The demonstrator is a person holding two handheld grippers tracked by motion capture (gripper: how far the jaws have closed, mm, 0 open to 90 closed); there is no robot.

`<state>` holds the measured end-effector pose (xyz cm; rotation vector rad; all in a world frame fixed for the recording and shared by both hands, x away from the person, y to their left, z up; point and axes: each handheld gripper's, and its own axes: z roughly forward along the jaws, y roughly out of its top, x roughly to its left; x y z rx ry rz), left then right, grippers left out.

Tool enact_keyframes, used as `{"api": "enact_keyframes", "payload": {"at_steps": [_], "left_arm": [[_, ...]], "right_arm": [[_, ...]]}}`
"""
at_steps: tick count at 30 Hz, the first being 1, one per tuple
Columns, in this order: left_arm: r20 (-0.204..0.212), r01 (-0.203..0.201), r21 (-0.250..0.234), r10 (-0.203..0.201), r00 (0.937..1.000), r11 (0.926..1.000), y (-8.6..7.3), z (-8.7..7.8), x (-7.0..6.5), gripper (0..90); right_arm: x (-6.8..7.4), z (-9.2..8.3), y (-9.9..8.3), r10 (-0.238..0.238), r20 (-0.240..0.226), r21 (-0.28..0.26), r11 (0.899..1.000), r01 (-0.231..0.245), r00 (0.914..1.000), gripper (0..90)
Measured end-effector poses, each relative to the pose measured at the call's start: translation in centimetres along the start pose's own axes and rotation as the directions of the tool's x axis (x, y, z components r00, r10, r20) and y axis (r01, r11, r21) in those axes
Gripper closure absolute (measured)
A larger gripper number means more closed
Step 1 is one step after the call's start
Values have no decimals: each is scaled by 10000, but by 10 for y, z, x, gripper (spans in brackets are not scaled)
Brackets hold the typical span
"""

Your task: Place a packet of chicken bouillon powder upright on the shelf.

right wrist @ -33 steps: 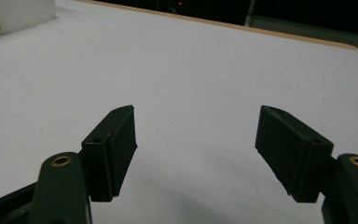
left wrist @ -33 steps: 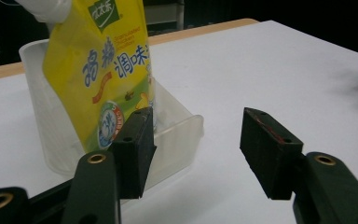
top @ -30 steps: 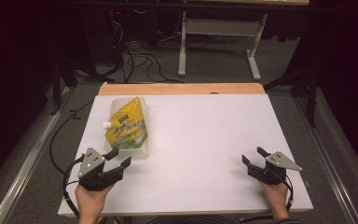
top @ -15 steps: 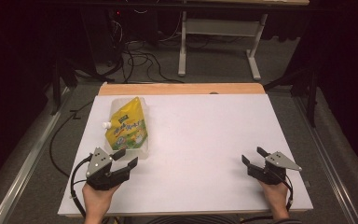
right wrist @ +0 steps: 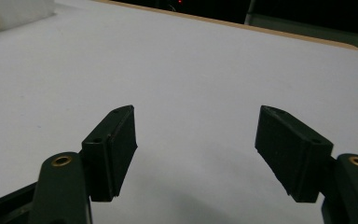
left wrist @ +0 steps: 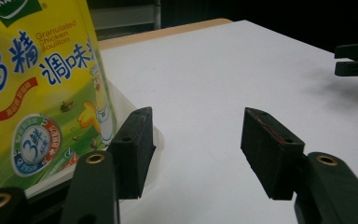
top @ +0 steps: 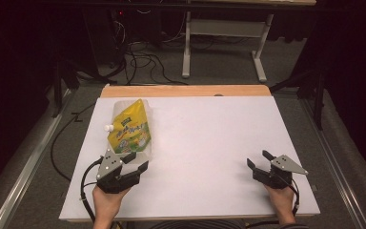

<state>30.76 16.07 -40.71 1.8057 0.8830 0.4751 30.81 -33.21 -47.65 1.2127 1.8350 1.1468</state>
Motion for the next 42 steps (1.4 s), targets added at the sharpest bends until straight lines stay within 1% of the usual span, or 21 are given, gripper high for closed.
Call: {"api": "enact_keyframes", "payload": {"at_steps": [1,4,11,14,16,17,21,23,26,35,38,42], "left_arm": [[26,6,4,-6,10000,10000,0,1,0,444],[73,-28,37,28,10000,10000,1,4,-1,444],[208,-24,124,21,9998,9999,2,14,-4,441],[380,-7,182,0,9993,9998,1,20,-5,442],[460,-27,209,18,9989,9998,1,23,-5,442],[505,-17,232,6,9987,9997,2,25,-4,442],[513,-11,260,-3,9987,9997,3,29,-5,443],[512,13,243,-25,9987,9997,3,31,-5,443],[538,-1,297,-15,9986,9996,2,34,-6,444],[767,-96,535,55,9970,9985,3,52,-13,445],[753,-217,593,172,9970,9980,4,57,-16,445],[804,-190,648,137,9967,9977,4,65,-18,445]], "right_arm": [[-1,0,0,-32,-26,-20,10000,32,10000,298],[-1,0,0,123,-60,-34,9999,-124,9999,298],[-1,0,0,84,-89,-37,10000,-85,9999,298],[-2,0,0,52,-96,22,10000,-52,9999,300],[-1,1,1,155,-115,148,9998,-153,9998,300],[-1,2,1,44,-128,158,9999,-42,9999,300],[-1,1,1,14,-105,112,9999,-13,9999,300],[-1,1,1,90,-103,133,9999,-88,9999,300],[-1,2,1,-11,-145,136,9999,13,9999,300],[0,1,0,146,-127,159,9998,-144,9998,305],[-1,1,1,121,-141,150,9998,-119,9998,306],[0,1,0,146,-134,156,9998,-144,9998,306]]}}
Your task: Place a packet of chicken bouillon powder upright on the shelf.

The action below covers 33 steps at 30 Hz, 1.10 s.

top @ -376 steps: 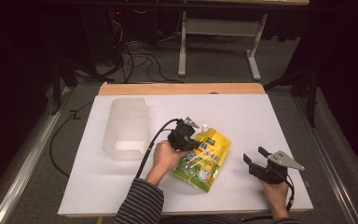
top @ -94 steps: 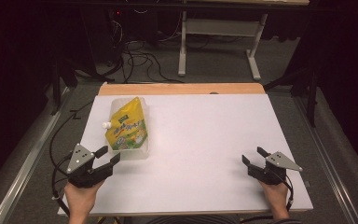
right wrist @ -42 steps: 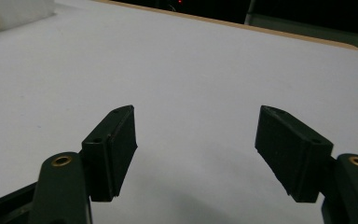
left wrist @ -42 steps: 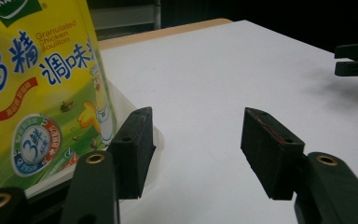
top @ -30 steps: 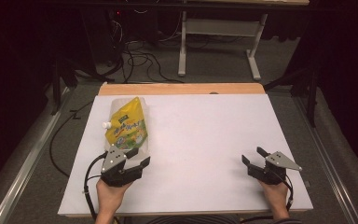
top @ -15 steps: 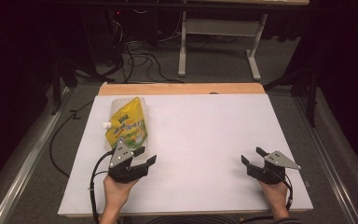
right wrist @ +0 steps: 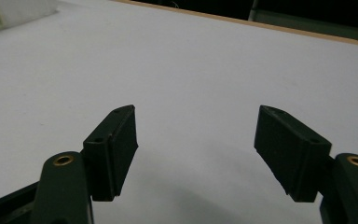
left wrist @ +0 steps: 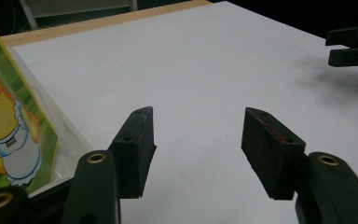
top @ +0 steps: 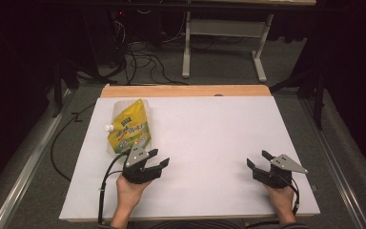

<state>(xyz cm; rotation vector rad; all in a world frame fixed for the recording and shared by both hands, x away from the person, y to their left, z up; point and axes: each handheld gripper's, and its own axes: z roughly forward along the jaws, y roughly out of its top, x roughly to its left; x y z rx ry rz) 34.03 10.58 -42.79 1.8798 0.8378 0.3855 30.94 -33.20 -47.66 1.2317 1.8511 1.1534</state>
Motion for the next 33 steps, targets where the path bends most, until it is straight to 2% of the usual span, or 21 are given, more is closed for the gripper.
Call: {"api": "enact_keyframes", "payload": {"at_steps": [15,22,26,33], "left_arm": [[-33,-50,233,51,10000,9997,-2,28,-4,447],[-304,-270,391,282,9991,9989,-7,42,-7,447],[-256,-661,636,678,9974,9958,-11,50,-9,446],[-101,-816,388,820,9966,9959,-18,62,-10,435]], "right_arm": [[-2,0,0,-37,-19,-112,9999,37,10000,309],[-2,0,0,-47,-10,-104,9999,47,10000,309],[-2,0,0,-49,-10,-98,9999,49,10000,311],[-1,-1,0,-36,-8,-98,9999,36,10000,311]]}}
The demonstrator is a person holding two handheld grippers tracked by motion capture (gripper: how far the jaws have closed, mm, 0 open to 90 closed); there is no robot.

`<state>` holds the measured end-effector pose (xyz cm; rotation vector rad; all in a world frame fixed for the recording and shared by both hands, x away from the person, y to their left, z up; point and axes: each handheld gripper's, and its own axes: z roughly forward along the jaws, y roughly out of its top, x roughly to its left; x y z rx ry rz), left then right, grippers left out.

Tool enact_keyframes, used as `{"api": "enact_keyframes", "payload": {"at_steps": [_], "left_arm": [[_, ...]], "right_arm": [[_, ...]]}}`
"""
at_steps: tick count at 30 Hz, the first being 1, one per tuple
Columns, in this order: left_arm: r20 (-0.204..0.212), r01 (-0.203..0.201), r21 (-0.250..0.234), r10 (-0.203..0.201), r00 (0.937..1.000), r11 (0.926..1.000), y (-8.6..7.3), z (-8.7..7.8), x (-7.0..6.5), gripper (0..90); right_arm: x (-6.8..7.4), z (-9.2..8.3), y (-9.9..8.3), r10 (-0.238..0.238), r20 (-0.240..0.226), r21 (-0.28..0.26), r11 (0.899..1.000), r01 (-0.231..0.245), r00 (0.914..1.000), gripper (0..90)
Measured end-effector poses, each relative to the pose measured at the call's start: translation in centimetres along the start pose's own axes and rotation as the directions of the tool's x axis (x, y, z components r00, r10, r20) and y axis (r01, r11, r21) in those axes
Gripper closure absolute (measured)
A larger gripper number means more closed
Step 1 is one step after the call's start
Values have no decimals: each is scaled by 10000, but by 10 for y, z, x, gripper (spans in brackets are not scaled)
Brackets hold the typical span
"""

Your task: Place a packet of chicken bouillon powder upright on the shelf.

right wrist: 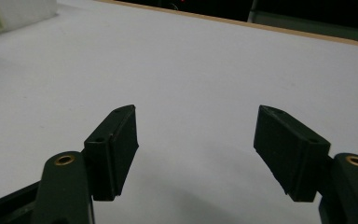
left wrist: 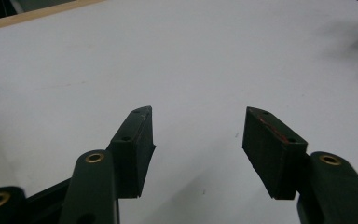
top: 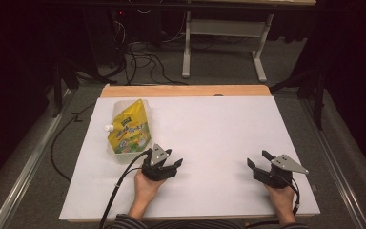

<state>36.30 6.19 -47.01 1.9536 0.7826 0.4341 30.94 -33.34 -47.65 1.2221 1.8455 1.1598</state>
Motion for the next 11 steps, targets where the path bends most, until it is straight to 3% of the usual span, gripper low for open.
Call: {"api": "enact_keyframes", "payload": {"at_steps": [7,11], "left_arm": [[-58,-172,235,173,9998,9996,-7,11,-4,435],[-153,-35,-87,33,9999,10000,-8,8,-4,430]], "right_arm": [[0,0,0,-13,0,-14,10000,13,10000,311],[0,0,0,-27,-3,-38,10000,27,10000,312]]}}
